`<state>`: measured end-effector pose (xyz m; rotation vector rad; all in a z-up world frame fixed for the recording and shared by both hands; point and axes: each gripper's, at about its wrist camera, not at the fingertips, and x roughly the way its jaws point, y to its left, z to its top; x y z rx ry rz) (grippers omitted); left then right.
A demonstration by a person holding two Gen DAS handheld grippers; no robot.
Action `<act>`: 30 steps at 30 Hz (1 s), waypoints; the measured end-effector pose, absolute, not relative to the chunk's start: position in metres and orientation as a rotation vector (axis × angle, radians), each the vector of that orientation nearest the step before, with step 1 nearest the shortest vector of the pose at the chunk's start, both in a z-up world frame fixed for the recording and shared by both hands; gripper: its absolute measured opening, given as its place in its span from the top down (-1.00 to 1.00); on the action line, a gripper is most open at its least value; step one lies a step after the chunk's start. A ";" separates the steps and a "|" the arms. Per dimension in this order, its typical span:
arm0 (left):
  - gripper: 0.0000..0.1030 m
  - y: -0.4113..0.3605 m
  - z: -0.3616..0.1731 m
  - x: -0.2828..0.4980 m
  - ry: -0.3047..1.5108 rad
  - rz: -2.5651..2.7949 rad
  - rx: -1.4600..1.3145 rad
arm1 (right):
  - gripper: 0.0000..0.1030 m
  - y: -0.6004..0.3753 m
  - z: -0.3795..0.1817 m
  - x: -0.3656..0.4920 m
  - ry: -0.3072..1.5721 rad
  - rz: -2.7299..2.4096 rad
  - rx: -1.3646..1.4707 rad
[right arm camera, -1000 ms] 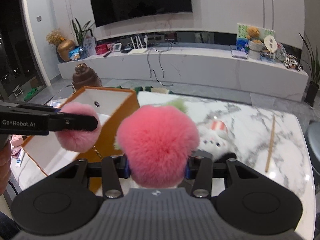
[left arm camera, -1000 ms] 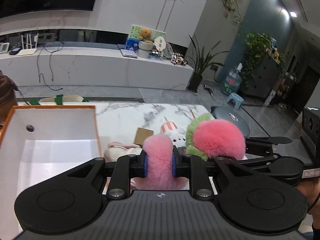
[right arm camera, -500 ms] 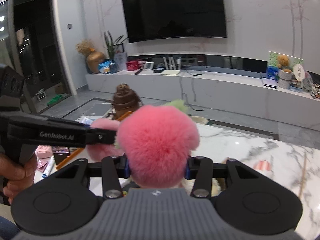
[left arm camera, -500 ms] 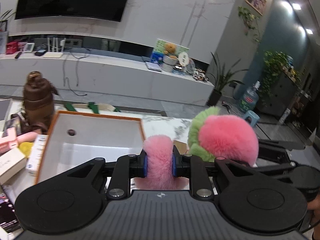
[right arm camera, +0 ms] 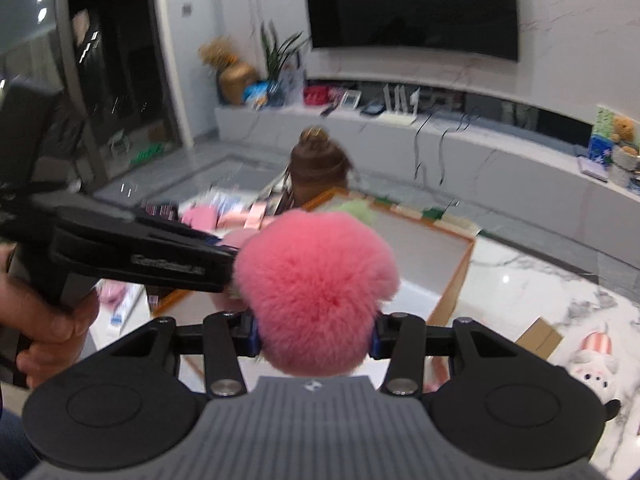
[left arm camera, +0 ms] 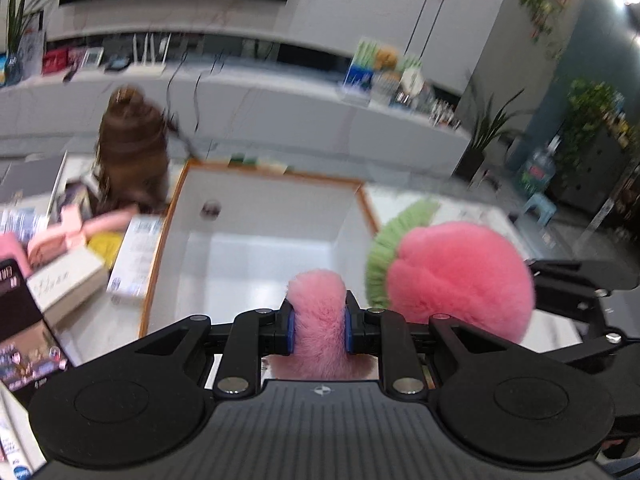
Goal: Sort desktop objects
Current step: 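Carry both pink pom-poms over the white box with both grippers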
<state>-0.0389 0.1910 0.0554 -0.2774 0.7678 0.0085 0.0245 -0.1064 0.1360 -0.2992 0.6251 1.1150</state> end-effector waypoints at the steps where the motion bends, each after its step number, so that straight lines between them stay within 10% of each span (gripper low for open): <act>1: 0.54 0.193 0.050 -0.037 0.791 0.013 -0.275 | 0.07 -0.102 0.131 0.023 0.638 1.117 -0.325; 30: 0.54 0.200 -0.003 -0.009 1.037 0.085 -0.153 | 0.06 -0.034 0.067 0.030 0.832 1.110 -0.569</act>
